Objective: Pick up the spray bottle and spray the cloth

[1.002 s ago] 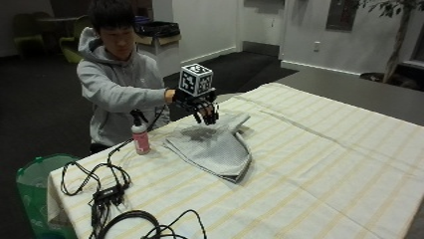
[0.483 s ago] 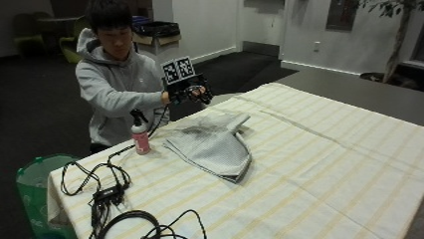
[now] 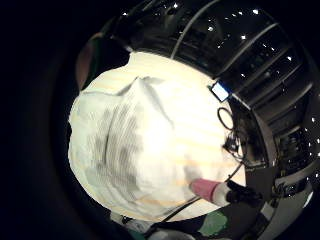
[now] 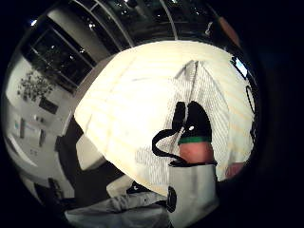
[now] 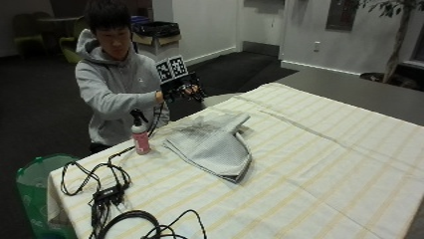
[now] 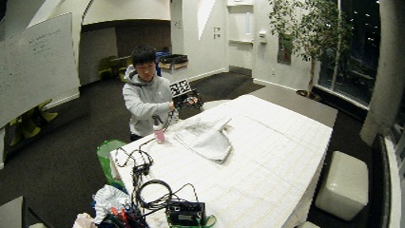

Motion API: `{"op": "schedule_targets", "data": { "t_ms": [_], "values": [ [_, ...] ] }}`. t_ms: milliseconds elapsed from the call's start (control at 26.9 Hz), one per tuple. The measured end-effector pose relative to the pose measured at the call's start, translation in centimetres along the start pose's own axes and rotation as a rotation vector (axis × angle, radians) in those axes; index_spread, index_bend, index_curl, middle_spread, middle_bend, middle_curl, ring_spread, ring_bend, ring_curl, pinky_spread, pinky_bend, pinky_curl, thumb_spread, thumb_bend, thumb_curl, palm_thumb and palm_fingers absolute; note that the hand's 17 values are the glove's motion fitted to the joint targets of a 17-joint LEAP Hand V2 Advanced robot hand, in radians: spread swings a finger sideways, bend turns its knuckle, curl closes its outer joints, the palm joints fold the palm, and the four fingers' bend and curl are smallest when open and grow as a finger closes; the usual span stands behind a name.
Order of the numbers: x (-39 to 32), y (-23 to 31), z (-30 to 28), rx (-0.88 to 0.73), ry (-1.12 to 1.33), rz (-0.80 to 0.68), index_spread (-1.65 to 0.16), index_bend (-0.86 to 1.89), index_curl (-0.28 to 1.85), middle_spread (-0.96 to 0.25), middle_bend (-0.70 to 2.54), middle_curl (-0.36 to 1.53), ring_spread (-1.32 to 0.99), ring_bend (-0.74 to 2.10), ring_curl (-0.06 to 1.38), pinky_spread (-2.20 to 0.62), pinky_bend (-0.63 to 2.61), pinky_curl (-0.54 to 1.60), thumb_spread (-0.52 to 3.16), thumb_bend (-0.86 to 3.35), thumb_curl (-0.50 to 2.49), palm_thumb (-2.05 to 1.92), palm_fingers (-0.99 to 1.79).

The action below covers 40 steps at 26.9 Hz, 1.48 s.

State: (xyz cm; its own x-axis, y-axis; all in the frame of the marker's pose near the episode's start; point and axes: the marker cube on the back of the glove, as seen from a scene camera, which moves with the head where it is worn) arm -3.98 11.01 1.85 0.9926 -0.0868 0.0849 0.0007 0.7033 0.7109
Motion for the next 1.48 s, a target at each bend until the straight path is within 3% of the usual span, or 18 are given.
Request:
{"op": "schedule_targets", "data": {
  "t_ms": [297,520,742,891,1039,1262,1485],
  "values": [
    [0.7,2.8,0.0,-0.299,0.088,0.105,-0.27,0.17,0.33,-0.07,0.20,0.36,0.02,0.23,0.30,0.21,0.19,0.31,1.07,0.07,0.43,0.76,0.71],
    [1.3,5.0,-0.1,-0.435,0.060,0.146,-0.26,0.12,0.32,-0.06,0.20,0.37,0.03,0.21,0.30,0.24,0.24,0.32,1.09,0.02,0.43,0.74,0.70],
    [1.7,6.0,0.4,-0.468,-0.010,0.039,-0.24,0.13,0.31,-0.05,0.20,0.38,0.05,0.20,0.30,0.24,0.26,0.34,1.11,-0.01,0.42,0.73,0.70],
    [0.9,6.7,0.4,-0.390,-0.082,-0.162,-0.25,0.15,0.32,-0.05,0.21,0.38,0.05,0.19,0.30,0.25,0.23,0.34,1.12,-0.01,0.43,0.76,0.68],
    [-0.1,7.9,-0.1,-0.205,-0.149,-0.250,-0.27,0.14,0.32,-0.07,0.19,0.38,0.04,0.19,0.31,0.25,0.25,0.35,1.11,0.00,0.44,0.81,0.65],
    [0.4,9.8,-1.7,0.091,-0.229,-0.220,-0.28,0.14,0.31,-0.08,0.19,0.38,0.03,0.20,0.31,0.26,0.25,0.35,1.11,-0.01,0.45,0.84,0.66],
    [3.4,13.1,-3.7,0.394,-0.272,-0.056,-0.28,0.15,0.31,-0.07,0.24,0.40,0.01,0.20,0.31,0.26,0.21,0.34,1.09,-0.01,0.46,0.87,0.72]
  ]
}}
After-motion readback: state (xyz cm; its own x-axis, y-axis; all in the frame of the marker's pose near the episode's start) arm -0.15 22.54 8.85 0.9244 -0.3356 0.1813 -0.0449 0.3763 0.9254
